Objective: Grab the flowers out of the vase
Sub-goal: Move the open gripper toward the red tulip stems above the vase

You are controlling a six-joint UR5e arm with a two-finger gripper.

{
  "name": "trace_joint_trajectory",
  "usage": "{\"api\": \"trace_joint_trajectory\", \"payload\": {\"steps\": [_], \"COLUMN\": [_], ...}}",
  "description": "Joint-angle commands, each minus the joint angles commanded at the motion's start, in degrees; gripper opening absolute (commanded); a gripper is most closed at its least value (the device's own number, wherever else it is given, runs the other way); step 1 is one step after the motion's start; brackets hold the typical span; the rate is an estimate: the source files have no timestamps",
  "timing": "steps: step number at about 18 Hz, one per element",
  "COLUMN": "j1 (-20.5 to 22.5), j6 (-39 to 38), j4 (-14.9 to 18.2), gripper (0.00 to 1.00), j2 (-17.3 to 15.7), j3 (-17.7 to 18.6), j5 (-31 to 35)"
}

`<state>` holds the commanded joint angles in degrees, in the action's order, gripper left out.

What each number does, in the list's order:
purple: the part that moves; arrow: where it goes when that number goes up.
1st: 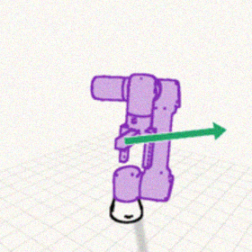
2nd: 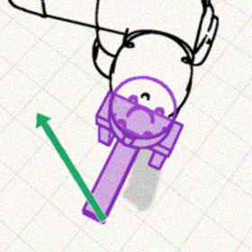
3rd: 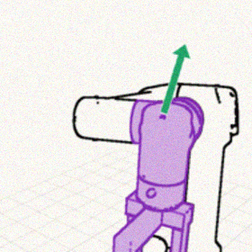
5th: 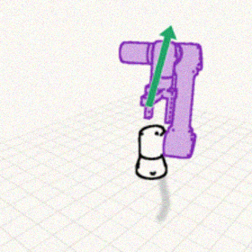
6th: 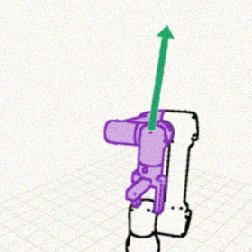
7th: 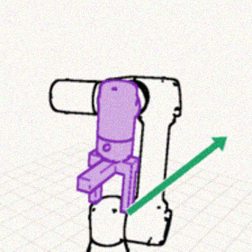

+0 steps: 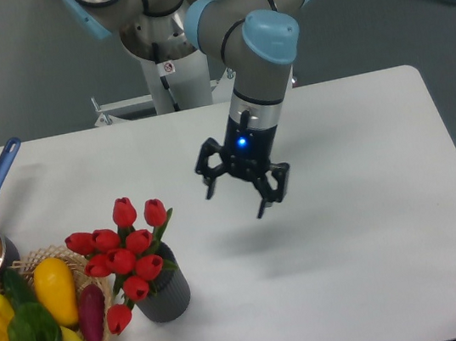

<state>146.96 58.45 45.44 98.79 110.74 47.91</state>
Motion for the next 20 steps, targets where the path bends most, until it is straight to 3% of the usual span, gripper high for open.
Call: {"api": "trace_joint_trajectory", "payload": {"steps": [9,20], "j1": [-3.26,-5.01], "j6": [0.08,-0.27], "j4": [-0.35,-0.44], "gripper": [1.00,1.00], "j2": [2.63,5.89], "j3": [-1.23,-5.09], "j5": [-10.99,-13.37]}}
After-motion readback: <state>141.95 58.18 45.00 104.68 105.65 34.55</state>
